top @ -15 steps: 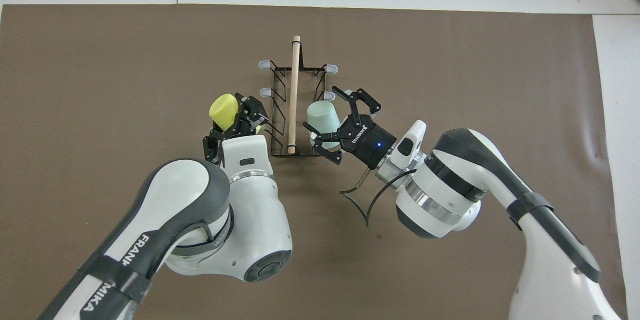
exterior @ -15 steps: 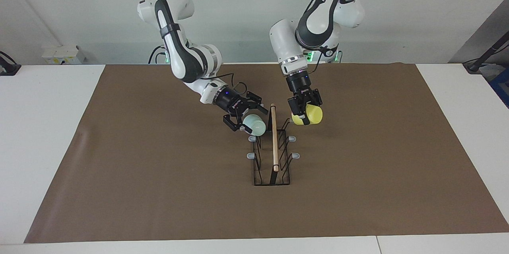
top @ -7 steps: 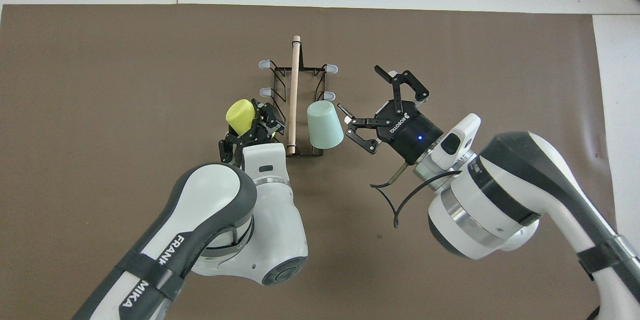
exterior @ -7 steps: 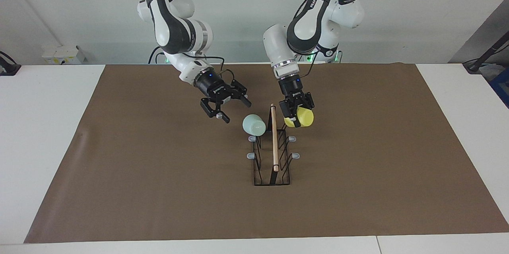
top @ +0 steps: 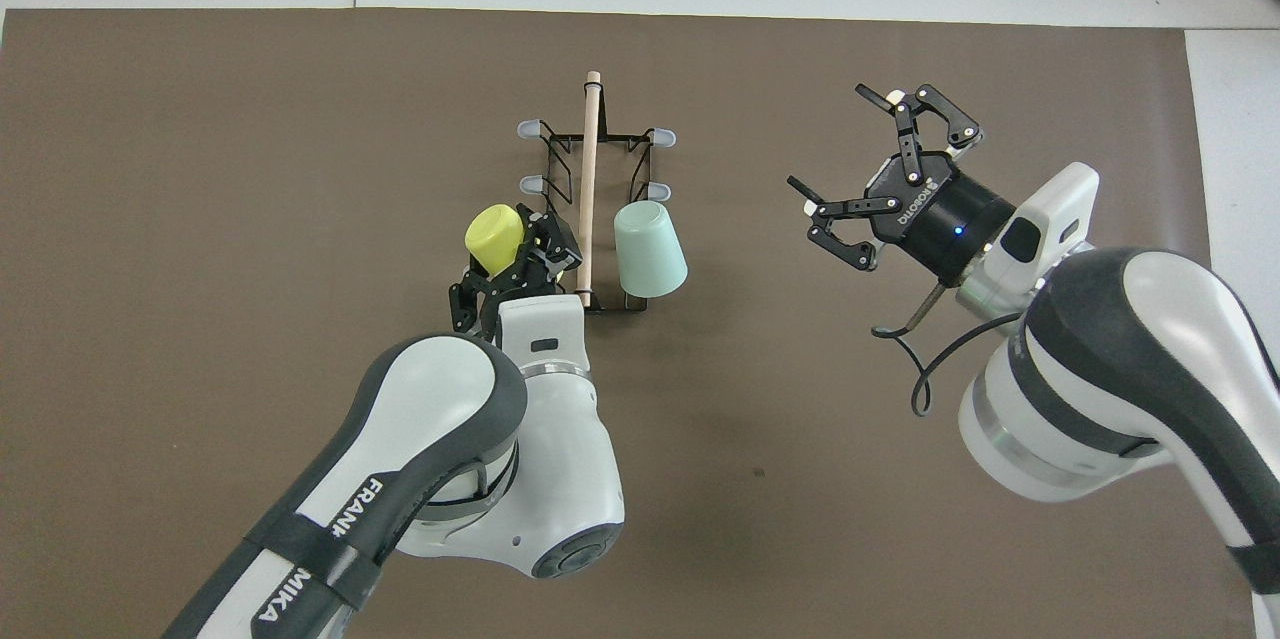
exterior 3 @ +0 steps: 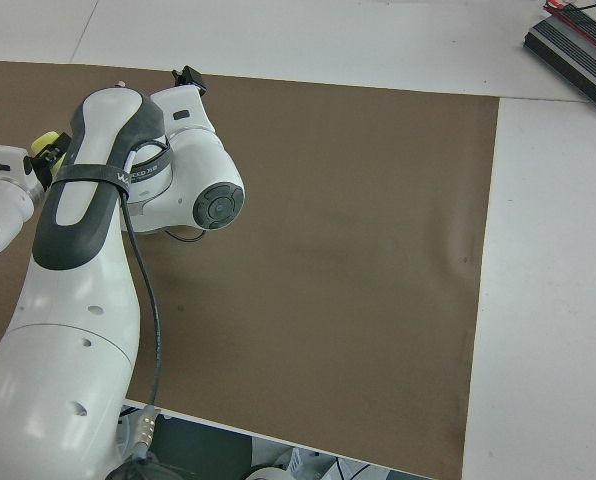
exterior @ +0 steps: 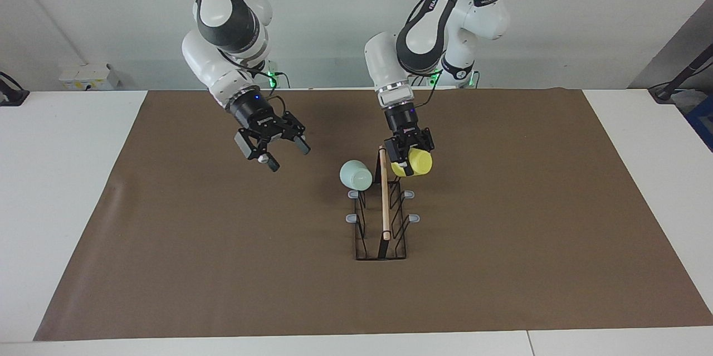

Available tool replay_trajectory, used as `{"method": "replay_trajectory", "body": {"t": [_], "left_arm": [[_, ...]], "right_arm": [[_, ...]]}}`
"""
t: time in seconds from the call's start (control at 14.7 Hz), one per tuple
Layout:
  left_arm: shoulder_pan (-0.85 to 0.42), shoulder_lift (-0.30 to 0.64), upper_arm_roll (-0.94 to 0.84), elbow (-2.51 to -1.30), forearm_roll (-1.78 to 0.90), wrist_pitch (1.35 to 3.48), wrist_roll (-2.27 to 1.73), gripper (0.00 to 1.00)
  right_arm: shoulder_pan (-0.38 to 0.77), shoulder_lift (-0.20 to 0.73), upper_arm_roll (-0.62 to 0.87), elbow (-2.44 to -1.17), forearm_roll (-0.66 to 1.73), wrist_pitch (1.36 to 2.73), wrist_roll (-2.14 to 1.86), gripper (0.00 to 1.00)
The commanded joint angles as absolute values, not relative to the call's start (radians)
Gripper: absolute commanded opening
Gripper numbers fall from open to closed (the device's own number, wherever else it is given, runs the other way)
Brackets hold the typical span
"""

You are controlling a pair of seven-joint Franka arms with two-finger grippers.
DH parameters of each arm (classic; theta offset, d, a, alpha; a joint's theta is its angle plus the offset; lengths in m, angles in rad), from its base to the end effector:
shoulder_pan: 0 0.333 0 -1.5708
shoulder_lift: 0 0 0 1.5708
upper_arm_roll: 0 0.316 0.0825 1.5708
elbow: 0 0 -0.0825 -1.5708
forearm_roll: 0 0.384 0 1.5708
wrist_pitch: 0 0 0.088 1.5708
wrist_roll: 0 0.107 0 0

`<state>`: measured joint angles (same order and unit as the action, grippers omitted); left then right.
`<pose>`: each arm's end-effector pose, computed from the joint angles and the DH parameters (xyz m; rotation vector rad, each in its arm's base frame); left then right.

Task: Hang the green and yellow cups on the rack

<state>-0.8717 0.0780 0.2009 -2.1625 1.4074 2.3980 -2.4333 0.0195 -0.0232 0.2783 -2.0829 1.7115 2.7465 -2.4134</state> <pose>0.4480 -0.3472 0.3821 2.5030 0.9240 1.4674 0.5539 0.1294 0.4758 -2.0565 -1.4748 -1.6702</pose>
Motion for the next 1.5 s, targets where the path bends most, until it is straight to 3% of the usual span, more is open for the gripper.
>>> {"method": "replay_trajectory", "body": {"t": [0.0, 0.14, 0.34, 0.41, 0.48, 0.61, 1.09, 1.43], "left_arm": [[-0.887, 0.086, 0.213, -2.152, 1.427, 2.41, -2.444, 0.36], [-0.882, 0.087, 0.213, -2.146, 1.427, 2.428, -2.438, 0.37], [-0.882, 0.084, 0.212, -2.146, 1.424, 2.45, -2.424, 0.84], [-0.882, 0.083, 0.212, -2.146, 1.424, 2.465, -2.424, 0.95], [-0.882, 0.081, 0.212, -2.148, 1.42, 2.479, -2.422, 1.0], [-0.877, 0.08, 0.212, -2.149, 1.416, 2.493, -2.422, 1.0], [-0.815, 0.063, 0.215, -2.132, 1.413, 2.618, -2.289, 1.0], [-0.721, 0.057, 0.215, -2.12, 1.411, 2.761, -2.111, 1.0]], "right_arm": [[-0.04, -0.018, 0.278, -2.083, 1.486, 2.682, -2.312, 1.0], [-0.081, -0.006, 0.276, -2.071, 1.297, 2.658, -2.242, 1.0], [-0.109, 0.005, 0.275, -2.066, 0.94, 2.646, -2.02, 1.0], [-0.12, 0.006, 0.275, -2.06, 0.805, 2.62, -1.922, 1.0], [-0.133, 0.014, 0.273, -2.05, 0.655, 2.587, -1.817, 1.0], [-0.167, 0.023, 0.275, -2.02, 0.427, 2.492, -1.583, 1.0], [-0.202, 0.018, 0.273, -1.947, -0.032, 2.28, -0.964, 1.0], [-0.196, 0.02, 0.275, -1.838, -0.116, 2.088, -0.623, 1.0]]}}
